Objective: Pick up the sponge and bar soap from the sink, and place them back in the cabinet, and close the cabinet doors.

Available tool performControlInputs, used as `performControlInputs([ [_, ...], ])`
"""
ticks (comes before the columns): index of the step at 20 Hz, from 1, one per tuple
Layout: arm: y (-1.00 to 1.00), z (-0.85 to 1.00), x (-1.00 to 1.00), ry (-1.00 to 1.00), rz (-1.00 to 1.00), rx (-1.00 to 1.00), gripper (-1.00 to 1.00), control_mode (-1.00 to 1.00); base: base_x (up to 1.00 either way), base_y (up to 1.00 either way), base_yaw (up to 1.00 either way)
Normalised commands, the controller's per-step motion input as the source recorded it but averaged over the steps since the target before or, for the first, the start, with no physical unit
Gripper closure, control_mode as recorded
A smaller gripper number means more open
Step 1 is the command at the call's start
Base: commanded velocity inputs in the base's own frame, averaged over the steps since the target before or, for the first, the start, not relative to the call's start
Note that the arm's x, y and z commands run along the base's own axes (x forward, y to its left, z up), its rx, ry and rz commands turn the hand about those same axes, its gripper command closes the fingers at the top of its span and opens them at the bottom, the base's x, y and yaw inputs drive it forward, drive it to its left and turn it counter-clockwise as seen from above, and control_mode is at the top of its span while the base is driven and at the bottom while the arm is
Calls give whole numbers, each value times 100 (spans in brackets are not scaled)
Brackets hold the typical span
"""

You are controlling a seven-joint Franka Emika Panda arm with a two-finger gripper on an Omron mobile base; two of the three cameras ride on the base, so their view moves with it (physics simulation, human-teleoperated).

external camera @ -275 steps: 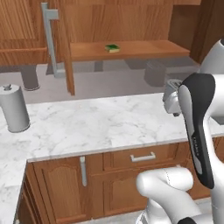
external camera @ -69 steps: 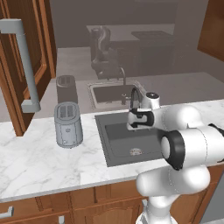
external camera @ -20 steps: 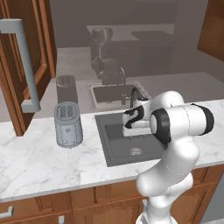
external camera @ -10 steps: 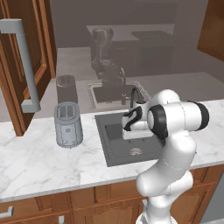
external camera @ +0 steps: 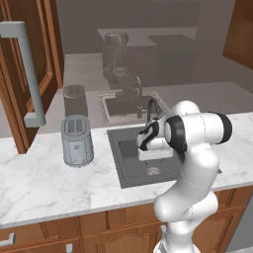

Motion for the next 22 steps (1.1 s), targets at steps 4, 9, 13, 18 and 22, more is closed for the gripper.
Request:
performControlInputs([
  [4,0,-14,0,3,0,0,-100,-100,0,0,0],
  [9,0,-12,0,3,0,0,-100,-100,0,0,0],
  [13,0,-8,0,3,0,0,-100,-100,0,0,0],
  [18,2,-7,6,1,0,0,-100,-100,0,0,0],
  [22,9,-9,11,0,0,0,-100,-100,0,0,0],
])
